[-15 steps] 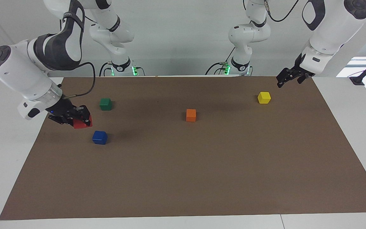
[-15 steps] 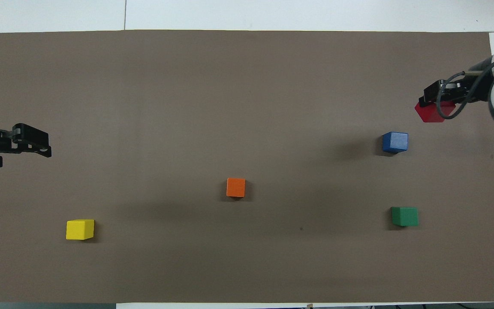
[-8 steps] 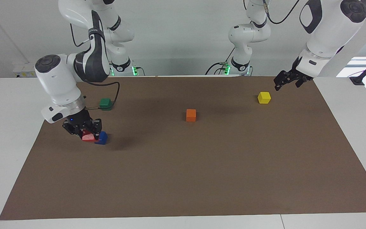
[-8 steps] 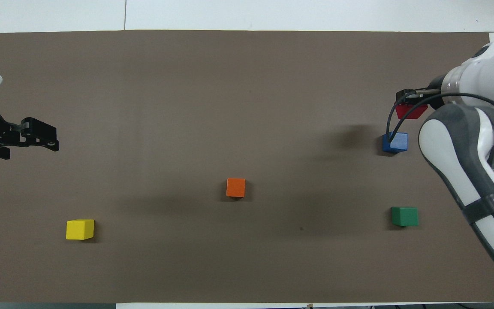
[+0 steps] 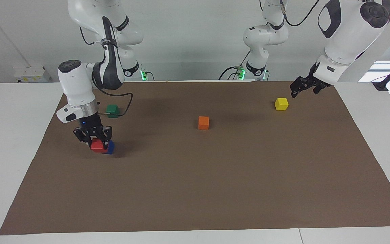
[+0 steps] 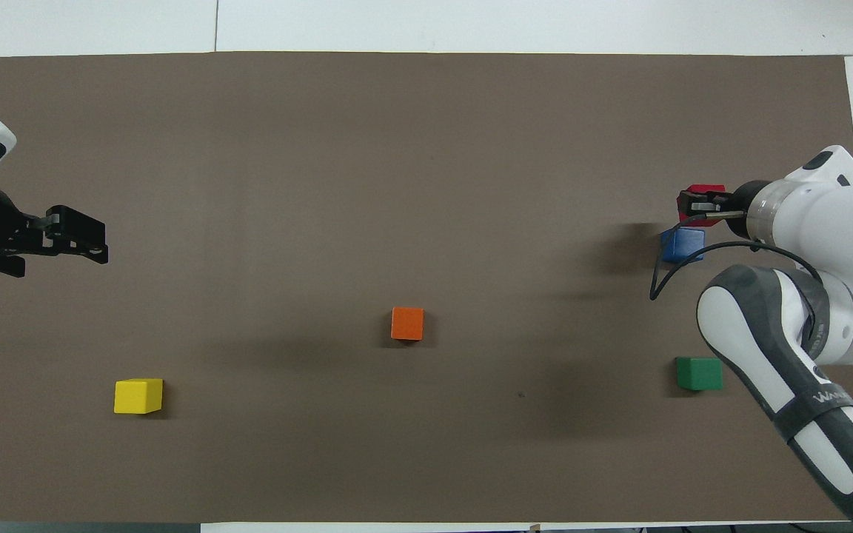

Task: Transfer red block to right arm and stack on blue block
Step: 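Move the red cube above the blue cube with the right gripper, then lower the red cube onto the blue cube and open the right gripper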

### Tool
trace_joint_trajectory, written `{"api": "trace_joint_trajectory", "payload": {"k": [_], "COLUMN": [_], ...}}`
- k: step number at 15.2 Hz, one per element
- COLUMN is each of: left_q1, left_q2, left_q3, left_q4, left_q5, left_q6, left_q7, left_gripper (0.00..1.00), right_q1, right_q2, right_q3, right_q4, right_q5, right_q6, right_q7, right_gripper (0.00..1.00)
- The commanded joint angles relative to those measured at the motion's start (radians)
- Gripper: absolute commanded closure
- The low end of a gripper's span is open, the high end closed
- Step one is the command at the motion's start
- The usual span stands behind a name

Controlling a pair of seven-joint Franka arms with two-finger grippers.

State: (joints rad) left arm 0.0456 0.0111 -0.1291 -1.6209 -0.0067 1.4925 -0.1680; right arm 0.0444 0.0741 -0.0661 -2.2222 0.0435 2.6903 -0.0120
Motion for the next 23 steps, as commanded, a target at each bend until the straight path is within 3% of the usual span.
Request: {"api": "trace_joint_trajectory", "payload": {"k": [1, 23], "left_q1": [-0.018, -0.038], "left_q2": [-0.006, -0.008], "left_q3": [0.017, 0.014], "left_q4": [-0.001, 0.001], "left_q5": [0.013, 0.011], "left_q6": [0.003, 0.002], "left_q7": [0.008, 0.008], "left_gripper": [0.0, 0.0], "right_q1": [-0.014, -0.023], "right_q2": [-0.048, -0.031], "right_q3": [0.005, 0.006], "right_q4": [-0.082, -0.12], "right_q5": [-0.025, -0.025], "right_q6": [0.069, 0.031], "right_q7": [0.021, 0.075], "right_gripper": [1.0, 1.0]}}
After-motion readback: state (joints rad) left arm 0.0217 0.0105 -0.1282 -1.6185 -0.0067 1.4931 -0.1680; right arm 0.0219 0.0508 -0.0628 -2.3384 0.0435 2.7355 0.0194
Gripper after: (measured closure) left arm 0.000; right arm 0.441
